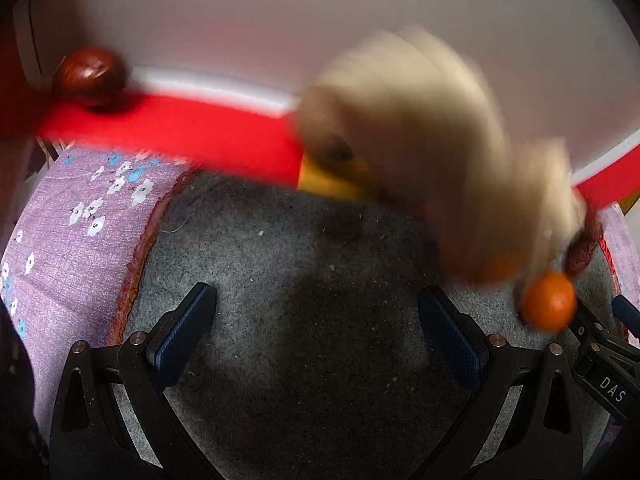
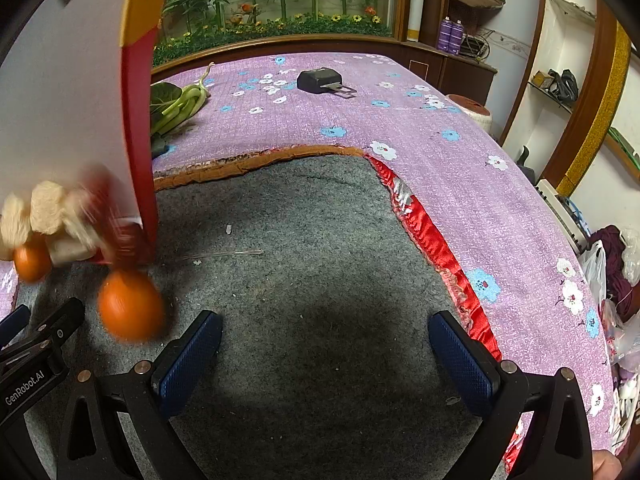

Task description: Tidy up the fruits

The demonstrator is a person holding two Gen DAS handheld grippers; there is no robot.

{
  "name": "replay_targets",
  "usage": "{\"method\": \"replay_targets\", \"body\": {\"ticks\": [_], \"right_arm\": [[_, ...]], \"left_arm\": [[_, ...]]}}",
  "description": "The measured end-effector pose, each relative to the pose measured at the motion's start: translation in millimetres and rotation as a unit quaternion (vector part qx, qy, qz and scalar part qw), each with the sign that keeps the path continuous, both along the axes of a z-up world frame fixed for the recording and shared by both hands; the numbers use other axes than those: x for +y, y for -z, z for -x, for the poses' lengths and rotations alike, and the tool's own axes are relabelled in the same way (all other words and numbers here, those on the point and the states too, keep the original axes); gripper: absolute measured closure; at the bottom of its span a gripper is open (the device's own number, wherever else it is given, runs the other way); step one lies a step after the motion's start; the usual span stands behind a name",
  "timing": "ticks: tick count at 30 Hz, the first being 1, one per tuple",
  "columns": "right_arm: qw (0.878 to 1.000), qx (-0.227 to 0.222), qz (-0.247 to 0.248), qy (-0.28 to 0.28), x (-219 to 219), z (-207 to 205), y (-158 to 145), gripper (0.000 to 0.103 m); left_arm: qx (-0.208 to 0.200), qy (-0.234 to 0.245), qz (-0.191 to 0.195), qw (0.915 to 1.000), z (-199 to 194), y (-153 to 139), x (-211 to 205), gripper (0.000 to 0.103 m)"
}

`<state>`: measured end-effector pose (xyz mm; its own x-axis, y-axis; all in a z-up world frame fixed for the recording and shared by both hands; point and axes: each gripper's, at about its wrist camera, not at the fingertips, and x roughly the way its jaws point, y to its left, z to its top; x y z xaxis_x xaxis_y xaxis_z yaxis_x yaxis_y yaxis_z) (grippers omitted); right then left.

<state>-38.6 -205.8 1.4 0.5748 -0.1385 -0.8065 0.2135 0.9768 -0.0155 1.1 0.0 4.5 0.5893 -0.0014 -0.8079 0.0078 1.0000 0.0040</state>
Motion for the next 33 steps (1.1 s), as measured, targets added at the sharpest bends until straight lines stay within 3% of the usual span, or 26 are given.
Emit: {"method": "replay_targets", "body": {"ticks": [33], "right_arm": [[1.000, 0.000, 0.000, 0.000, 1.1, 1.1, 1.5, 0.000]], "left_arm": [[0.000, 0.000, 0.001, 1.0000, 5.0, 5.2, 0.0, 0.000]]}}
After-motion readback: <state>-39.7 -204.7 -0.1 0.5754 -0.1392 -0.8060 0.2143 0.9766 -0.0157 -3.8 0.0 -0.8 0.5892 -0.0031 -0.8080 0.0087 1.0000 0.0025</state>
